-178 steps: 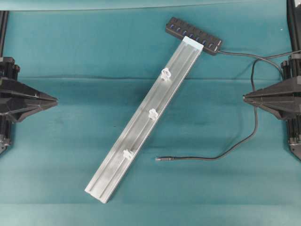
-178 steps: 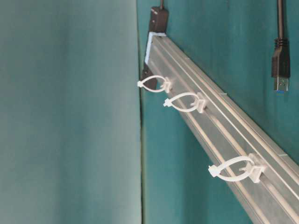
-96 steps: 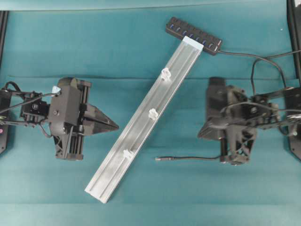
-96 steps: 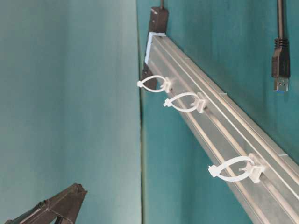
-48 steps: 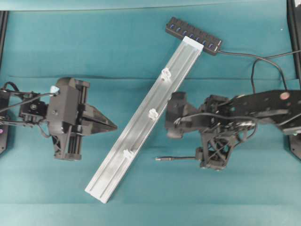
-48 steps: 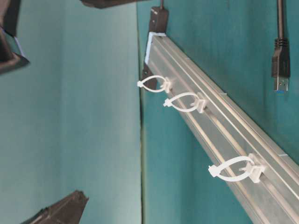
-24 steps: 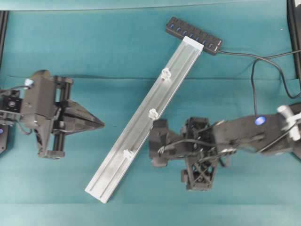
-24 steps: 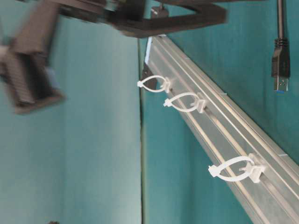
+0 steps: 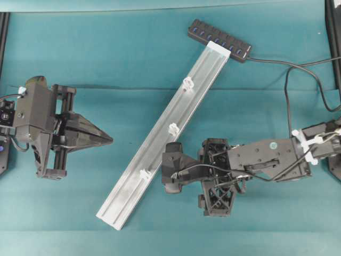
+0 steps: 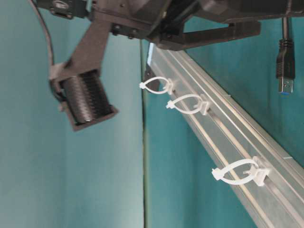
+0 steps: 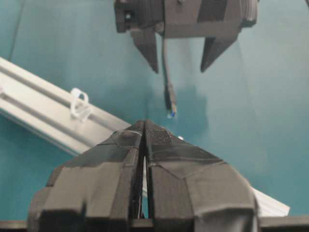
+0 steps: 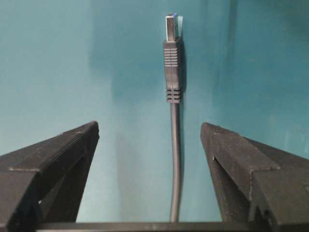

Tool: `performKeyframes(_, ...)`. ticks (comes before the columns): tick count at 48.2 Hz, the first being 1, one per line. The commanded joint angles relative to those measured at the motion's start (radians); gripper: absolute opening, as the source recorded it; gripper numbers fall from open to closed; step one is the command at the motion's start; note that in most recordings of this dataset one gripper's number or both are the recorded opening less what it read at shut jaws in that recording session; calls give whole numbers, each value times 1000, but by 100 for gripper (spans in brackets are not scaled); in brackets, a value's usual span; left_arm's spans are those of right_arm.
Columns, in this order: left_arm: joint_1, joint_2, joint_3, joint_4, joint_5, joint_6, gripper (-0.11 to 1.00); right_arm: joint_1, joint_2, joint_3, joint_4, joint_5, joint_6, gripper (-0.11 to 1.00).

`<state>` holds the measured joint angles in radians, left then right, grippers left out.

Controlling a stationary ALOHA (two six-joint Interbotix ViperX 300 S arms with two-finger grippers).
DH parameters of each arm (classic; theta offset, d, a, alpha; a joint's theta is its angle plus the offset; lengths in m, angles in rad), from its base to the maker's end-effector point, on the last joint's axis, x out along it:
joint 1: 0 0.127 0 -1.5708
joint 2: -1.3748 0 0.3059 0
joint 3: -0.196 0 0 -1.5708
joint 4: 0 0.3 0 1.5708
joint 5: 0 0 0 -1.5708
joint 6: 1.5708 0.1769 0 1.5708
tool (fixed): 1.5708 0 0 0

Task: Pass the USB cable through three rings with both arms.
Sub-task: 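Move the right gripper to the USB plug and grasp the cable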

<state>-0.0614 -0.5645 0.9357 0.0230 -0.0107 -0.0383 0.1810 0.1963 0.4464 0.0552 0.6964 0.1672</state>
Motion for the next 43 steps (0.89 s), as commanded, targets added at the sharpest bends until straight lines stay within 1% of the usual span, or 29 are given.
performKeyframes(1, 3, -6, -9, 3, -9, -2, -1, -5, 12, -5, -2, -6, 12, 84)
performKeyframes(13, 6, -5, -6, 3, -9, -2, -1, -12, 25, -3, -2, -34, 12, 76)
performKeyframes(36, 6, -3, -6, 3, -18, -3, -1, -14, 37, 21, -2, -37, 11, 74)
performKeyframes(43, 0, -2, -6, 3, -41, -3, -1, -14, 46, 25, -2, -41, 11, 69)
